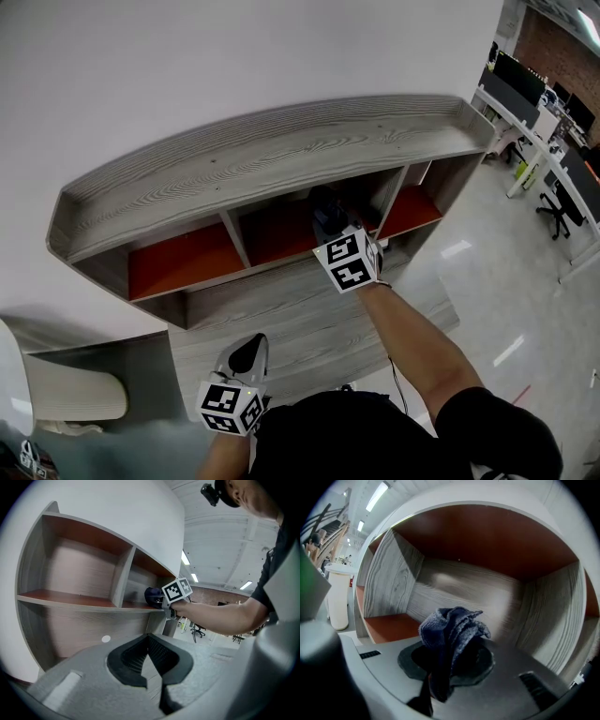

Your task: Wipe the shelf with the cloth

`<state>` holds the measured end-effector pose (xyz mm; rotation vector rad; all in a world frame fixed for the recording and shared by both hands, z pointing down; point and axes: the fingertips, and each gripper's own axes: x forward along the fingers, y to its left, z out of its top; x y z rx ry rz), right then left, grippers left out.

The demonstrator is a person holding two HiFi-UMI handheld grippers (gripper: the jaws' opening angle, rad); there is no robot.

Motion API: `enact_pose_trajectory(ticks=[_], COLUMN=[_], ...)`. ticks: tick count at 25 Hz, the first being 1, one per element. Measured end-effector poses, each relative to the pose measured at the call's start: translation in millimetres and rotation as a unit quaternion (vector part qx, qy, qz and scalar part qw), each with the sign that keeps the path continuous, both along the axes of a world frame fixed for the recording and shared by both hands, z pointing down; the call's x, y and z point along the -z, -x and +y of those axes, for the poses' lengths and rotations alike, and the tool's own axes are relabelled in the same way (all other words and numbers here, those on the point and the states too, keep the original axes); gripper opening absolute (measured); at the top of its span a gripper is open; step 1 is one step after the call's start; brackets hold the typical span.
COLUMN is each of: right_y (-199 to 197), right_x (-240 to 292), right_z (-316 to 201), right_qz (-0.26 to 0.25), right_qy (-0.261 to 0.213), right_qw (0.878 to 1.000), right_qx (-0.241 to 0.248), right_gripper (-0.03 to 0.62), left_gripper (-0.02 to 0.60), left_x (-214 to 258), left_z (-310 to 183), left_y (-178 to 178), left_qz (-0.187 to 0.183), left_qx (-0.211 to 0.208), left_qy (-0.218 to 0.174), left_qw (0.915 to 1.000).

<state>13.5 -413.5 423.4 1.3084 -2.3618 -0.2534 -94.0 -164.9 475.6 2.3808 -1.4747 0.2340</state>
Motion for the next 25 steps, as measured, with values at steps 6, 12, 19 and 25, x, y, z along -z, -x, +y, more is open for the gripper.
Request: enact_pose_trajectory(ticks=[6, 12, 19, 25], right_y=[-25, -42, -52, -57], right_x=[-1, -2, 14, 32], right_z=[-10, -16, -21, -15], right_qz=[-0.003, -0.015, -0.120, -0.360], right_qy=[-0.001, 0.006, 0.026, 0.091], right_qw=[1.000, 0.999, 0.991, 0.927], right_qx=[-0.021, -0.040, -0.057, -0.049], right_gripper=[0.078, 0.078, 0.078, 0.078], left_gripper=[0.009, 0.009, 0.009, 0.009], left_x=[1, 1, 2, 0], left_z=[-3, -6, -7, -8], left_y=[-6, -7, -8, -7], left_qz=[-0.002, -0.004, -0.006, -0.007], left_qx=[-0.007, -0.009, -0.012, -0.012], left_qy=[0.000, 0.000, 0.001, 0.003], left_qw=[1.0000, 0.9999, 0.9999, 0.9999])
